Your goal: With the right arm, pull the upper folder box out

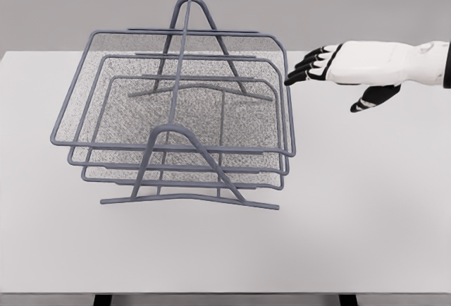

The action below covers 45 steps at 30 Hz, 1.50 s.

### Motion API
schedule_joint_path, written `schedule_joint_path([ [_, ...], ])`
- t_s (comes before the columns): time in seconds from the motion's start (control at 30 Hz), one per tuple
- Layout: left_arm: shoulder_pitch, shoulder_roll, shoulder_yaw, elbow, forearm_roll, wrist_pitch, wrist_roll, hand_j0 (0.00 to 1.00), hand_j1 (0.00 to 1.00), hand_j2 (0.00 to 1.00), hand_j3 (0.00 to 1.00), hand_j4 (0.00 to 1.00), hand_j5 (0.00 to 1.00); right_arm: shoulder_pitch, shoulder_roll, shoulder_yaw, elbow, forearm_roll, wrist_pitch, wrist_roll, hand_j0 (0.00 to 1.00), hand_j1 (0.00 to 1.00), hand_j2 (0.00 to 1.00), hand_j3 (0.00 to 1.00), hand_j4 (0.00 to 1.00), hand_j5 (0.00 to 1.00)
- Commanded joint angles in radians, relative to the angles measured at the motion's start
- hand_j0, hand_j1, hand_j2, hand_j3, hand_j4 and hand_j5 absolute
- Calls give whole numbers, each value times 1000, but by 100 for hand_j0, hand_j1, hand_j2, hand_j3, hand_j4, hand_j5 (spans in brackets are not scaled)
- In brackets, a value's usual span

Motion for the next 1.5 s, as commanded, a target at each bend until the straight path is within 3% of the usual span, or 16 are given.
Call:
schedule_joint_path([
  [0.0, 0, 0, 0, 0, 1, 1, 0, 100, 100, 100, 100, 100, 100, -2, 16, -11, -2, -3, -30, 0, 100, 100, 100, 100, 100, 100],
  [0.03, 0, 0, 0, 0, 1, -1, 0, 100, 100, 100, 100, 100, 100, -2, 58, -51, -2, -3, -34, 0, 100, 100, 100, 100, 100, 100],
  [0.13, 0, 0, 0, 0, 1, -1, 0, 100, 100, 100, 100, 100, 100, 8, 193, -51, 9, 20, -33, 0, 100, 100, 100, 100, 100, 100],
  [0.2, 0, 0, 0, 0, 1, 1, 0, 100, 100, 100, 100, 100, 100, 54, 248, -52, 47, 97, -33, 0, 100, 100, 100, 100, 100, 100],
  [0.27, 0, 0, 0, 0, 1, 1, 0, 100, 100, 100, 100, 100, 100, 66, 236, -54, 44, 97, -71, 0, 100, 100, 100, 100, 100, 100],
  [0.33, 0, 0, 0, 0, -1, -1, 0, 100, 100, 100, 100, 100, 100, 74, 170, -78, 35, 97, -95, 0, 100, 100, 100, 100, 100, 100],
  [0.43, 0, 0, 0, 0, -1, -1, 0, 100, 100, 100, 100, 100, 100, 83, 124, -83, 29, 95, -109, 0, 100, 100, 100, 100, 100, 100],
  [0.73, 0, 0, 0, 0, 1, -1, 0, 100, 100, 100, 100, 100, 100, 204, 135, -74, 26, 100, -113, 0, 100, 100, 100, 100, 100, 100],
  [0.8, 0, 0, 0, 0, -1, -1, 0, 100, 100, 100, 100, 100, 100, 204, 101, -80, 26, 100, -113, 0, 100, 100, 100, 100, 100, 100],
  [0.87, 0, 0, 0, 0, -1, 1, 0, 100, 100, 100, 100, 100, 100, 204, 21, -94, 27, 98, -113, 0, 100, 100, 100, 100, 100, 100],
  [1.0, 0, 0, 0, 0, 1, -1, 0, 100, 100, 100, 100, 100, 100, 204, -34, -107, 27, 98, -113, 0, 100, 100, 100, 100, 100, 100],
  [1.1, 0, 0, 0, 0, -1, 1, 0, 100, 100, 100, 100, 100, 100, 248, -125, -109, 27, 97, -113, 0, 100, 100, 100, 100, 100, 100],
  [1.2, 0, 0, 0, 0, -1, -1, 0, 100, 100, 100, 100, 100, 100, 273, -174, -124, 26, 97, -113, 0, 100, 100, 100, 100, 100, 100],
  [1.47, 0, 0, 0, 0, 1, -1, 0, 100, 100, 100, 100, 100, 100, 285, -361, -129, 44, 57, -113, 0, 100, 100, 100, 100, 100, 100],
])
